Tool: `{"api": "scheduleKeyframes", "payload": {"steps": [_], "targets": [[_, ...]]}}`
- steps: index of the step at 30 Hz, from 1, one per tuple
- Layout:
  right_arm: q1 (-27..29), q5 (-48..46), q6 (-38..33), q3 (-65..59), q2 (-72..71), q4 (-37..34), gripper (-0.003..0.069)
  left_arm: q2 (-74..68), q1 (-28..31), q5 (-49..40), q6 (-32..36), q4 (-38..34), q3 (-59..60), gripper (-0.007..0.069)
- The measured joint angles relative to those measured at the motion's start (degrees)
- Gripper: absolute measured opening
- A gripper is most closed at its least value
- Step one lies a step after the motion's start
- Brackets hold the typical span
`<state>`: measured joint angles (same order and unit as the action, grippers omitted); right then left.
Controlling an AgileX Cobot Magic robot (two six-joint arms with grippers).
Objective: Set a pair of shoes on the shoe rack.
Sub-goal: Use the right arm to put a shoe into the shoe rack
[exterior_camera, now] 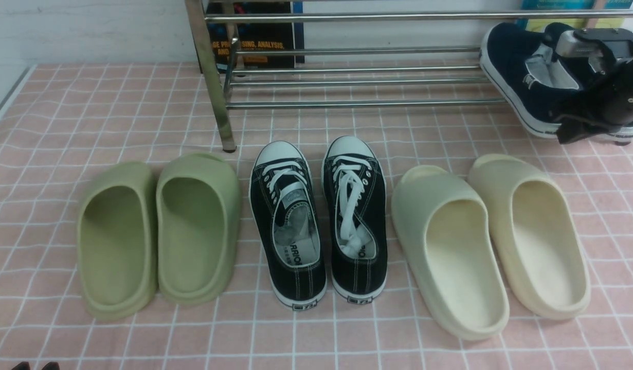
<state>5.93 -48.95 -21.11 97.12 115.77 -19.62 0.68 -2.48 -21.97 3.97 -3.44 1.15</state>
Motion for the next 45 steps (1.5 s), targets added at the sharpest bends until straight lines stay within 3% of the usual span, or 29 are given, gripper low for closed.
{"api": "scheduleKeyframes", "payload": {"steps": [4,11,17,20,31,45], "targets": [[0.00,-1.65,-1.15,0.06,-2.01,2.01,-0.0001,0.00,0.00,0.00,0.00,0.00,0.00,0.0239],[1.20,-11.96,-2.18,0.36,-3.51,16.91,0.0001,0.00,0.00,0.00,0.00,0.00,0.00,0.0239],[5.79,-11.07,-0.96,0.36,-3.51,23.19,0.0004,0.00,0.00,0.00,0.00,0.00,0.00,0.0239],[7.34,-8.16,1.04,0.36,-3.51,22.58,0.0006,0.00,0.00,0.00,0.00,0.00,0.00,0.0239],[7.21,-0.81,2.12,0.36,-3.51,8.76,0.0013,0.00,0.00,0.00,0.00,0.00,0.00,0.0239],[6.99,-7.41,2.05,0.36,-12.40,6.20,0.0027,0.00,0.00,0.00,0.00,0.00,0.00,0.0239]]}}
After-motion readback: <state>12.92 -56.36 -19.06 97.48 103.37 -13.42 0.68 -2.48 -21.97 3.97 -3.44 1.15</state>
